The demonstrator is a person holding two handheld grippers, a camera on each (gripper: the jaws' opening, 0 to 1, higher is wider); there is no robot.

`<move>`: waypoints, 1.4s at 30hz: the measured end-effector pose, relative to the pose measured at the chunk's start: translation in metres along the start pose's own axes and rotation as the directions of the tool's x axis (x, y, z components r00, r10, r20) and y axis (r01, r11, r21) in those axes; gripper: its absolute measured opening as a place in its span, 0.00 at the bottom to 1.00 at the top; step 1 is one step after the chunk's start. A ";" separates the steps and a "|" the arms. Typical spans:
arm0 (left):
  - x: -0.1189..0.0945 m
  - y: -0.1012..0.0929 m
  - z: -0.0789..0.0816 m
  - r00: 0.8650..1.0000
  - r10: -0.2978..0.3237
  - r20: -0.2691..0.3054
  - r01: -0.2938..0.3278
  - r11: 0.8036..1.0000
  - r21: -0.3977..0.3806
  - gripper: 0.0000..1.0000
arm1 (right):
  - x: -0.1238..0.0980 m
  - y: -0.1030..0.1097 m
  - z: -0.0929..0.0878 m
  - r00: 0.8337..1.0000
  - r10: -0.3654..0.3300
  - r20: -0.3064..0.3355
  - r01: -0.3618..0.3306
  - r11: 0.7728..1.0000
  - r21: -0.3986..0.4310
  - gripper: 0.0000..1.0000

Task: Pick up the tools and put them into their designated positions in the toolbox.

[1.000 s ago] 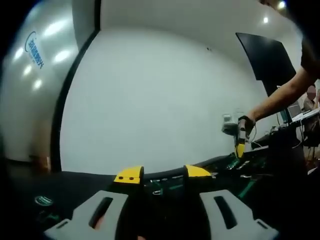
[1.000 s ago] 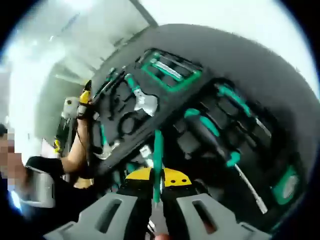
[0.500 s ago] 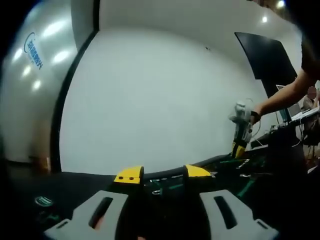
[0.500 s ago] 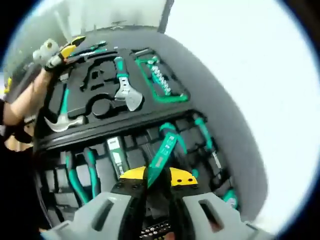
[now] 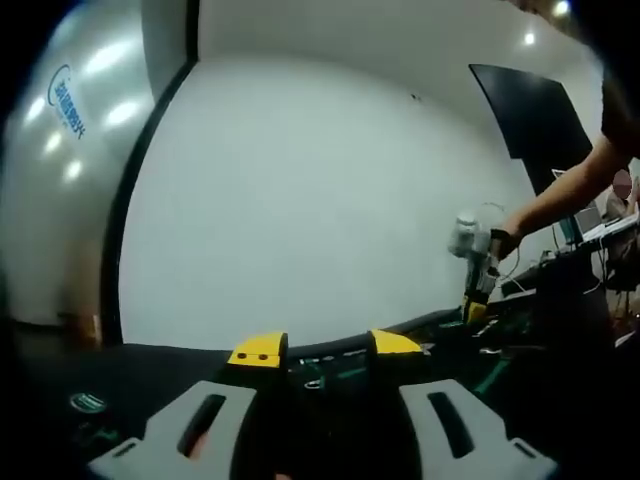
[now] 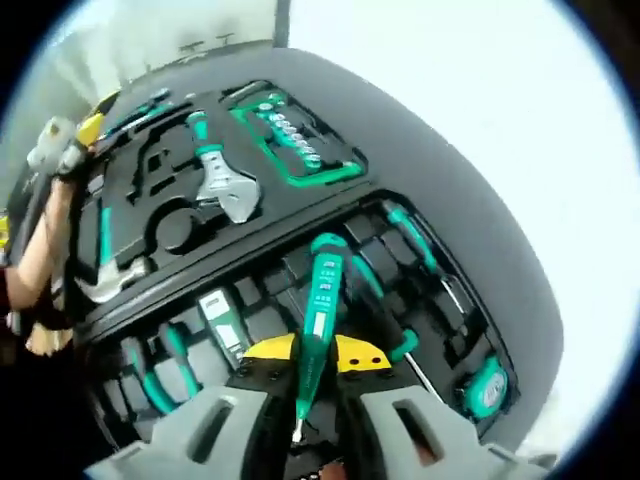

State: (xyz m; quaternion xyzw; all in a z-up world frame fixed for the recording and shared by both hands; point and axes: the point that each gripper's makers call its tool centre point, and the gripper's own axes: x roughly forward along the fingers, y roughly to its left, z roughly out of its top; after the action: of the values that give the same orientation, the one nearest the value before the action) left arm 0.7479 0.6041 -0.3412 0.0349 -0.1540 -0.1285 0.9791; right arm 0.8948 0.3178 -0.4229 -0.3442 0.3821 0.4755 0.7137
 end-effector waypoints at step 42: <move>0.183 -0.246 -0.087 0.761 -0.262 -0.594 0.374 0.925 0.071 0.03 | -0.018 -0.021 -0.012 0.757 -0.462 0.462 0.416 0.886 0.205 0.00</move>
State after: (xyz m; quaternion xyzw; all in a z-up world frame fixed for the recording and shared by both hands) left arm 0.8843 0.3211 -0.3969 0.1885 0.1451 -0.2618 0.9354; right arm 0.9069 0.2936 -0.4099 -0.2572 0.1141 0.3497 0.8936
